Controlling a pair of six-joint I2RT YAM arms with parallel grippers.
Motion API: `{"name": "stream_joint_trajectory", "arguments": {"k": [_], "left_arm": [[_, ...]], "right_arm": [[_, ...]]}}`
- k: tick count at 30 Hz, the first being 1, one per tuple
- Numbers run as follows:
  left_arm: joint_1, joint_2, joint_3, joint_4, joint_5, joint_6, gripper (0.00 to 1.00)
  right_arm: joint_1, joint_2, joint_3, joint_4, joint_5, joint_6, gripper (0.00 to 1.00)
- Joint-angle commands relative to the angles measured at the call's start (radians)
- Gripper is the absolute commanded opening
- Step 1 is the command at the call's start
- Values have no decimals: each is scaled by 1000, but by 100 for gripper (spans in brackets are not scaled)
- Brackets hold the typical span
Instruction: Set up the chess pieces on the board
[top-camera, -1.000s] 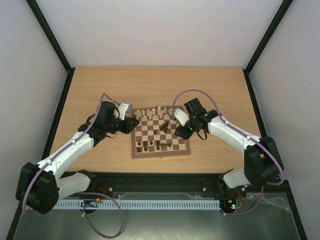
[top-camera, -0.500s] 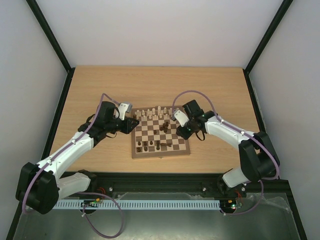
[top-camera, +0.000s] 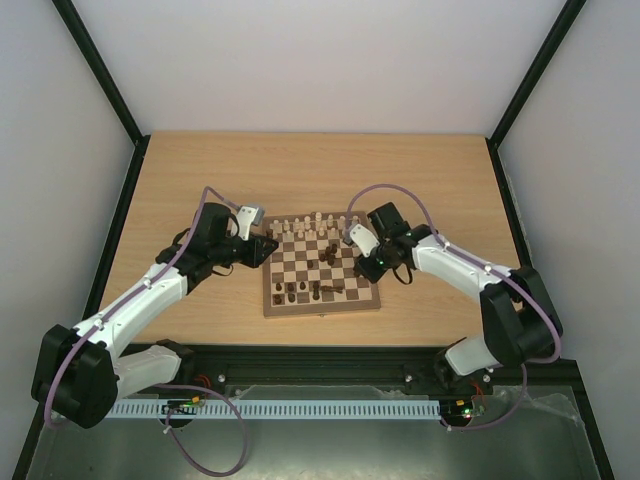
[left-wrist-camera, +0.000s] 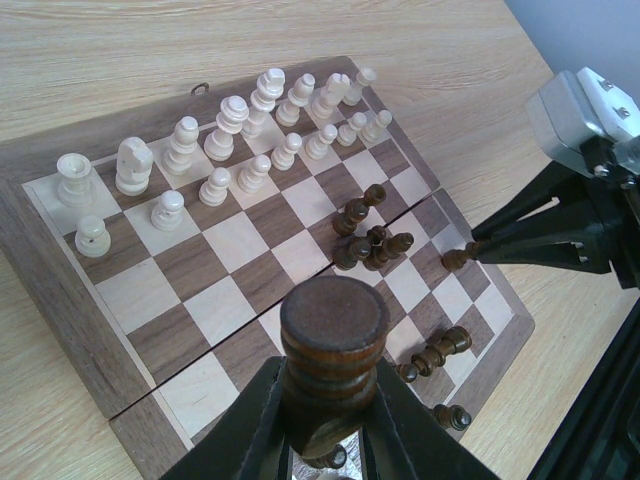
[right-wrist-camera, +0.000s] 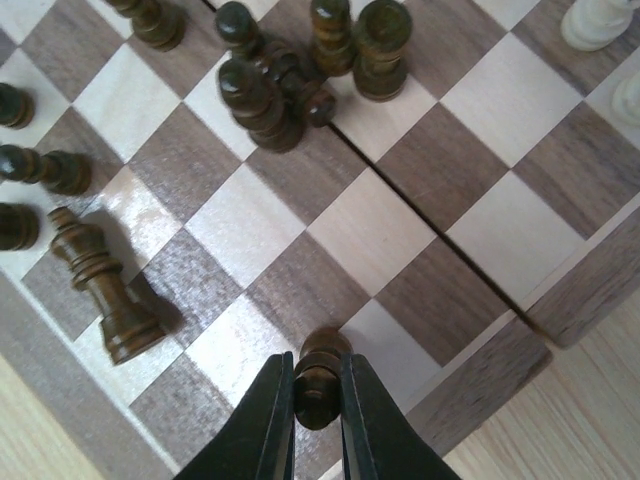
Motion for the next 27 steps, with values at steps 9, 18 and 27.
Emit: {"name": "stream_joint_trajectory", "arguments": {"k": [9, 18, 27], "left_arm": [[6, 12, -6, 8, 18, 11, 17], [4, 23, -6, 9, 34, 11, 17], [-64, 124, 23, 2, 180, 26, 17]], "right_arm": [[12, -101, -59, -96, -85, -35, 4], [68, -79, -75, -103, -43, -41, 8], [68, -210, 152, -237, -111, -200, 38]]}}
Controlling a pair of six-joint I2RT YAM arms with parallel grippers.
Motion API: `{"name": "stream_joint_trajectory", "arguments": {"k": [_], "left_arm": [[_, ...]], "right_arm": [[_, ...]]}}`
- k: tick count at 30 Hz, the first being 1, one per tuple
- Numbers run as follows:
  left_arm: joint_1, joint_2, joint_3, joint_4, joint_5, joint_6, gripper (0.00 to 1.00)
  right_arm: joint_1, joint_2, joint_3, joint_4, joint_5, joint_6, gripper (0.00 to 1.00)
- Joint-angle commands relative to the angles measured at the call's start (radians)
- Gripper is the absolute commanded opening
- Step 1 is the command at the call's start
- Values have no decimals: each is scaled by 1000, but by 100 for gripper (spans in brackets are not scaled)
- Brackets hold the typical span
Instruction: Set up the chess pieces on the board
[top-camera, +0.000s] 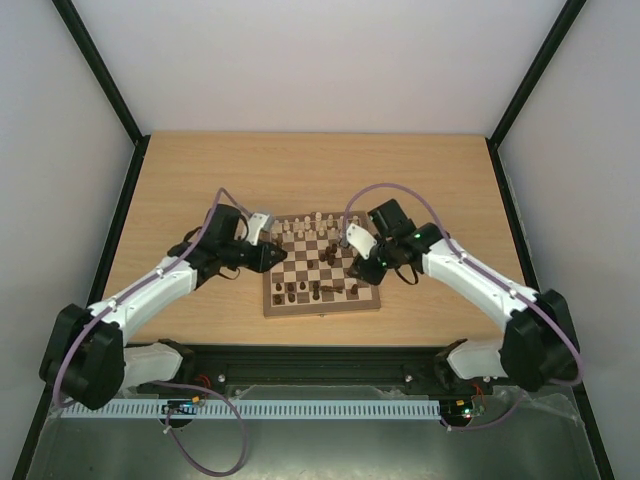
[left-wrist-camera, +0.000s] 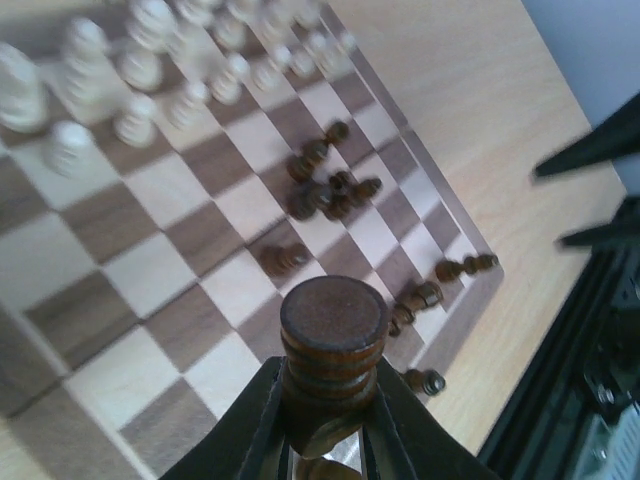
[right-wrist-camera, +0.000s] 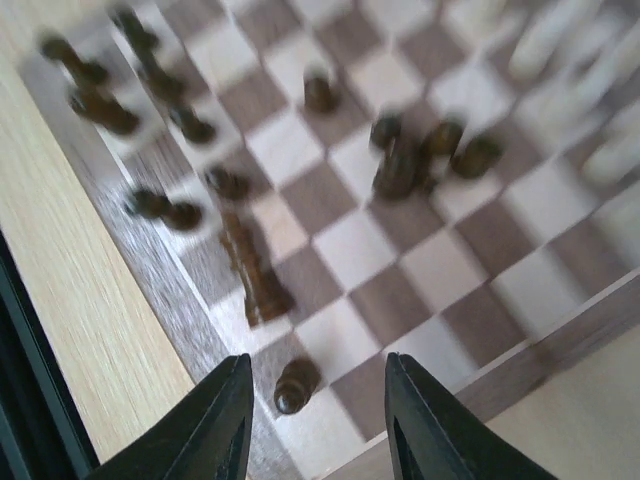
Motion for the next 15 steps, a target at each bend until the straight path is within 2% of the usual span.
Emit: {"name": "stream_joint_trajectory", "arguments": {"k": [1, 4, 10, 13, 15], "left_arm": [[-66, 58, 32, -14, 104, 29, 17], [-122, 88, 64, -54, 124, 50, 17], [-196, 137, 128, -139, 216, 61, 17], [-208, 152, 148, -160, 277, 58, 17], [-215, 158, 161, -179, 319, 61, 17]], "right_arm": [[4, -91, 163, -133, -71, -154, 38], [15, -96, 244, -182, -72, -318, 36], [161, -78, 319, -210, 119, -544, 30], [239, -61, 329, -228, 214, -609, 31], [282, -59, 319, -224, 271, -638, 35]]}}
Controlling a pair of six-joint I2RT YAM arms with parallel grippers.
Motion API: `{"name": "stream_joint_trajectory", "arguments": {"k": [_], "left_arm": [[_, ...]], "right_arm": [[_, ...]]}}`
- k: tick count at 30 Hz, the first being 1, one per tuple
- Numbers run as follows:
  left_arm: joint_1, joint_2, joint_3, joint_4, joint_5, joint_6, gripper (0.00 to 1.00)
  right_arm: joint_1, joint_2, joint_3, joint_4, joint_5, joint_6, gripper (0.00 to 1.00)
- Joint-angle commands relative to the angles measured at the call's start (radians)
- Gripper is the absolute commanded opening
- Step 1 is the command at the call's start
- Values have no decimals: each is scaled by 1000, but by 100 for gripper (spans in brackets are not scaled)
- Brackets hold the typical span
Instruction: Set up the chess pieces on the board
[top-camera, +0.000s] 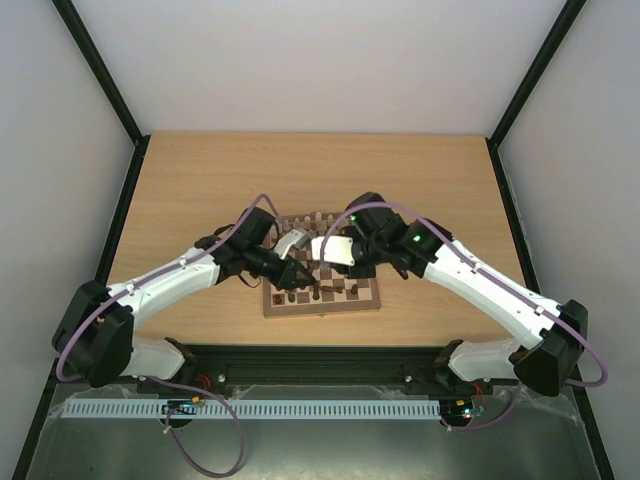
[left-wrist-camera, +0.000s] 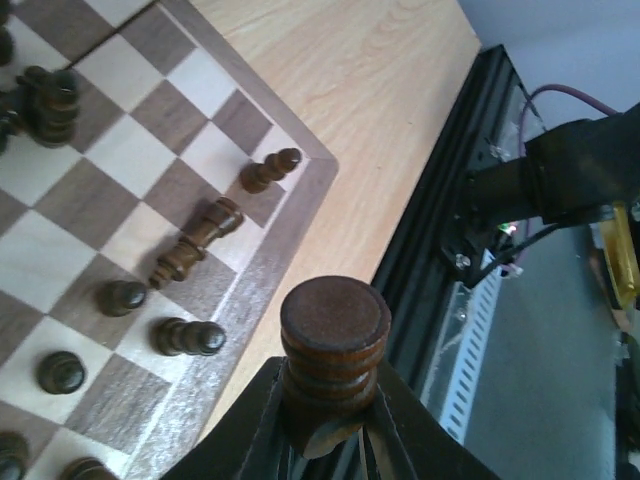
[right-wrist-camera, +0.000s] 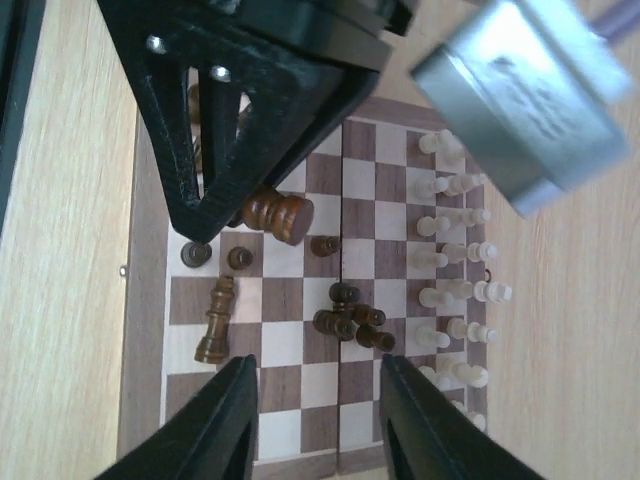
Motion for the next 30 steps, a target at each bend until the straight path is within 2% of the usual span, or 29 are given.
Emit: {"name": "stream_joint_trajectory", "arguments": {"k": [1, 6, 13, 22, 25, 30], "left_arm": [[-15, 21, 48, -72, 136, 10, 17], [-28, 38, 71, -98, 225, 17, 17], [-78, 74, 113, -140, 266, 40, 17], [-87, 73, 119, -133, 302, 40, 17], [-88, 78, 121, -133, 307, 42, 17], [-87, 84, 132, -135, 305, 45, 17]], "right_arm": [[96, 16, 6, -65, 183, -154, 38], [171, 25, -9, -26, 286, -187, 42], [274, 56, -31, -23, 386, -243, 42], [348, 77, -67, -59, 434, -268, 41], [359, 79, -81, -67, 440, -271, 37], [372, 76, -103, -85, 442, -270, 24]]}}
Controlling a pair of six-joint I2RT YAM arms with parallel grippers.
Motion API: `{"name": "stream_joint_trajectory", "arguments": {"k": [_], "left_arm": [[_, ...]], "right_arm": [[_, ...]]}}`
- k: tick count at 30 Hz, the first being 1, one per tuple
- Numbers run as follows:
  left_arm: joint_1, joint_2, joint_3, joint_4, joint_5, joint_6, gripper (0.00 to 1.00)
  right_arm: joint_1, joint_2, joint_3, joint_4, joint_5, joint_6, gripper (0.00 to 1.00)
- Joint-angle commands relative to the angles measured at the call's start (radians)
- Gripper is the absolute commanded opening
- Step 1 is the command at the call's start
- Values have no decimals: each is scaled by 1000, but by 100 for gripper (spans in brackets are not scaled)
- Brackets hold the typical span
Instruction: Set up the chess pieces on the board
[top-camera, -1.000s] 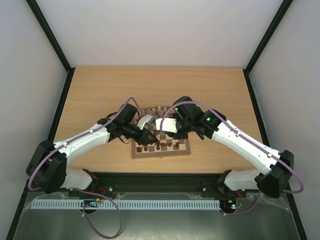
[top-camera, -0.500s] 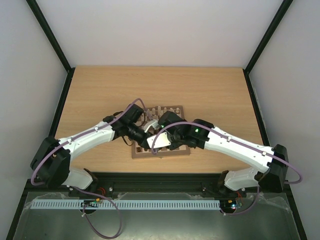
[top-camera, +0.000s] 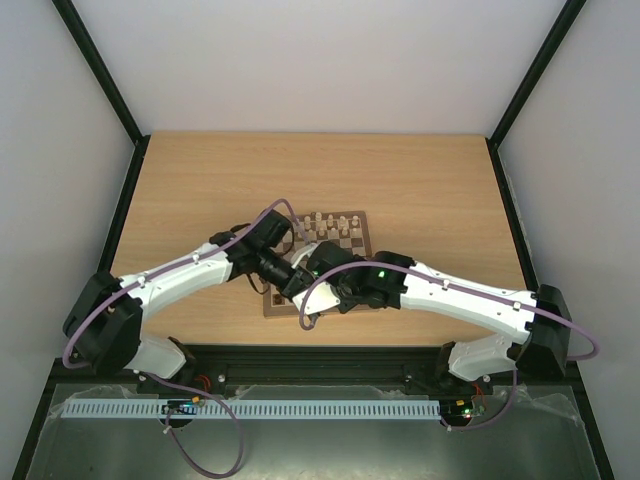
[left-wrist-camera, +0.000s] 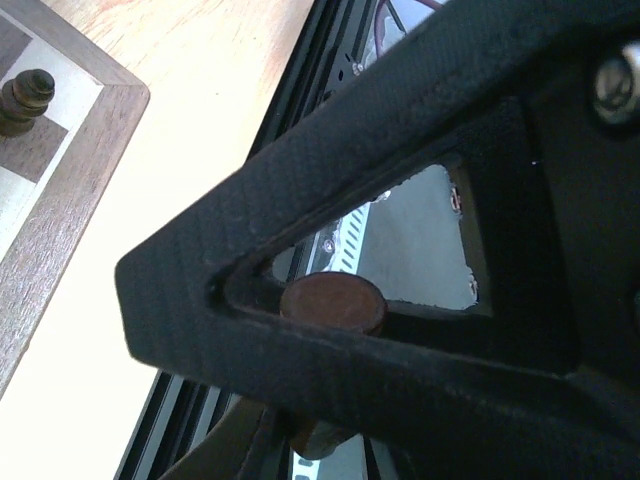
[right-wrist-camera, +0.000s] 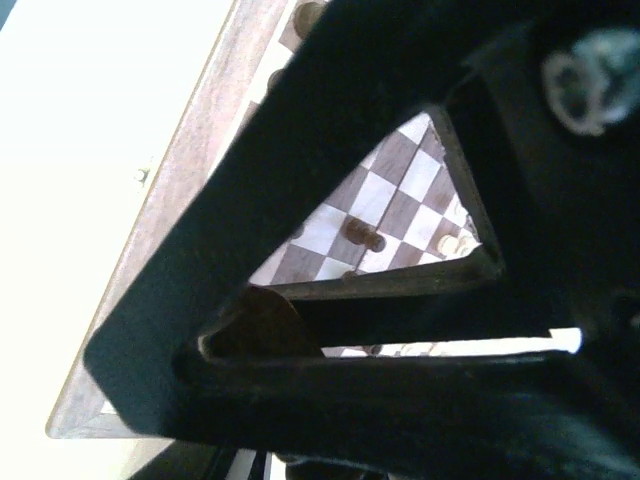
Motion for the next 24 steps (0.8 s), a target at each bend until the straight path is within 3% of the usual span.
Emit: {"name": "stream_joint_trajectory", "arguments": {"k": [1, 4, 11, 15, 24], "left_arm": [[-4, 12, 38, -11, 29, 13, 17], [-4, 18, 45, -21, 6, 13, 21], [8, -61, -1, 72, -146, -43, 44], [13, -154, -89, 219, -237, -103, 56], [9, -372, -339, 726, -423, -291, 58]], "right_arm": [[17, 5, -36, -74, 16, -5, 21], [17, -10, -54, -59, 18, 29, 16], [-74, -67, -41, -42, -107, 181, 13], [-186, -99, -48, -26, -272, 311, 13], [-378, -160, -177, 168, -575, 630, 12]]}}
